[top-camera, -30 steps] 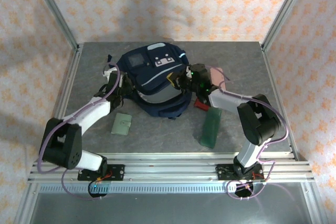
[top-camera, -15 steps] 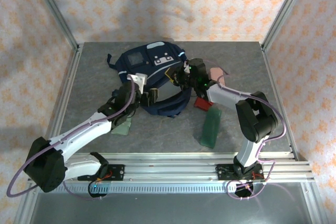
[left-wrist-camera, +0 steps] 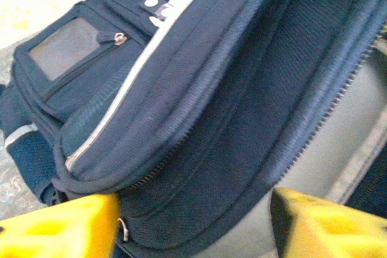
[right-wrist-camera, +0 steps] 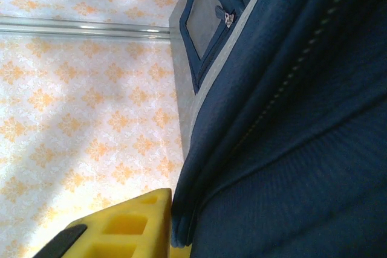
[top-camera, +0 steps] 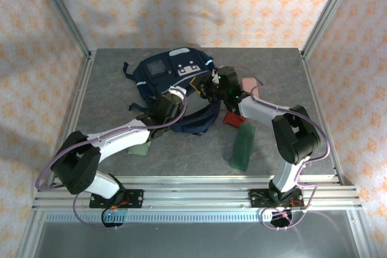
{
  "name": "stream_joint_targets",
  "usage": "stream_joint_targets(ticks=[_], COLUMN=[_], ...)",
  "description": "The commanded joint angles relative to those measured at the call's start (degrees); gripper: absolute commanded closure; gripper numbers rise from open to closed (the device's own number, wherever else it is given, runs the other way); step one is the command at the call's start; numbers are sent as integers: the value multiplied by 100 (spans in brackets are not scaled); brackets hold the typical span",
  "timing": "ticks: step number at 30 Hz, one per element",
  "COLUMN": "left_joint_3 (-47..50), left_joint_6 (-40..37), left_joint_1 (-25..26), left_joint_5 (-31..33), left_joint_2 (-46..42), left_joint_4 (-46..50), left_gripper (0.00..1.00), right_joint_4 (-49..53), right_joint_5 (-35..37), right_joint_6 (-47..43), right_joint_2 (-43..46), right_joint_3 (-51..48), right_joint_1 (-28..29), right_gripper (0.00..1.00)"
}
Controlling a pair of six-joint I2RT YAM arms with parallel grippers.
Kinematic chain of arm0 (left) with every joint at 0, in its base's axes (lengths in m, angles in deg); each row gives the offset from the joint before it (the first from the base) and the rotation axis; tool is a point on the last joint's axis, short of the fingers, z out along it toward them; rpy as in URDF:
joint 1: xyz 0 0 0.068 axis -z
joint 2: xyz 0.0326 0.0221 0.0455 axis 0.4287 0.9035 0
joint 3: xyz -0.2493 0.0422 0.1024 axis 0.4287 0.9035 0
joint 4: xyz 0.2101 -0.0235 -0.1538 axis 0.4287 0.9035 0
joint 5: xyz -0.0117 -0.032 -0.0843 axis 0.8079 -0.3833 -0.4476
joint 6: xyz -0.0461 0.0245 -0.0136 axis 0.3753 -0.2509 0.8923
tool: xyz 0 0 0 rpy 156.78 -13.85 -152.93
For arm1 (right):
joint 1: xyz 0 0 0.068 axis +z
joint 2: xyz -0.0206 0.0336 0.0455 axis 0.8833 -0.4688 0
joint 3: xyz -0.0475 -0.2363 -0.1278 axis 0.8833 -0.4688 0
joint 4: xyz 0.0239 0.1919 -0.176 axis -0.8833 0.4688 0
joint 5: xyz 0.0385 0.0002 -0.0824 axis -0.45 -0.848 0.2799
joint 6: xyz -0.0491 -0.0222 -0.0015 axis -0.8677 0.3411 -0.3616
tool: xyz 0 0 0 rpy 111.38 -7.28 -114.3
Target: Pack books, pencil case, and school supplies into a backpack
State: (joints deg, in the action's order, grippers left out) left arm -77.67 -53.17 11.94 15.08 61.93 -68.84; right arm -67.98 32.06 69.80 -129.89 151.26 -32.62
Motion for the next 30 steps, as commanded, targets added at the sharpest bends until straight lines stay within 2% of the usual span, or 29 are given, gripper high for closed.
stream_joint_targets(ticks=[1,3,4,5,11,17,25,26,30], left_joint_3=[-449,-808,-946,-1079,-1750,-2089,-2065,-2058,-2144], left_joint_6=[-394,-386,-384,-383,-301,-68,203,235,350], left_joint_1=[-73,-168,-204,-240,-448,-621,-647,-658,-691], left_joint_5=[682,609,596,597,686,776,748,708,537], left_joint_2=[359,591,665,732,731,538,321,301,326], left_joint_4=[-336,-96,-20,30,216,298,154,119,196], left_gripper=[64,89,97,100,100,100,100,100,100], right_joint_4=[-343,-311,-251,-159,435,1487,4018,4407,5525], right_joint_5=[-82,-75,-68,-51,125,1053,3122,3308,3699], right_joint_6=[-108,-162,-197,-274,-655,-1278,-1886,-1929,-1922], right_joint_2=[434,496,511,522,646,1249,2481,2595,3128], right_joint_3=[14,-48,-59,-59,-99,-400,-644,-639,-798], right_joint_1=[-25,-25,-34,-40,-157,-165,-174,-174,-174], right_gripper=[75,75,75,75,70,64,41,33,31])
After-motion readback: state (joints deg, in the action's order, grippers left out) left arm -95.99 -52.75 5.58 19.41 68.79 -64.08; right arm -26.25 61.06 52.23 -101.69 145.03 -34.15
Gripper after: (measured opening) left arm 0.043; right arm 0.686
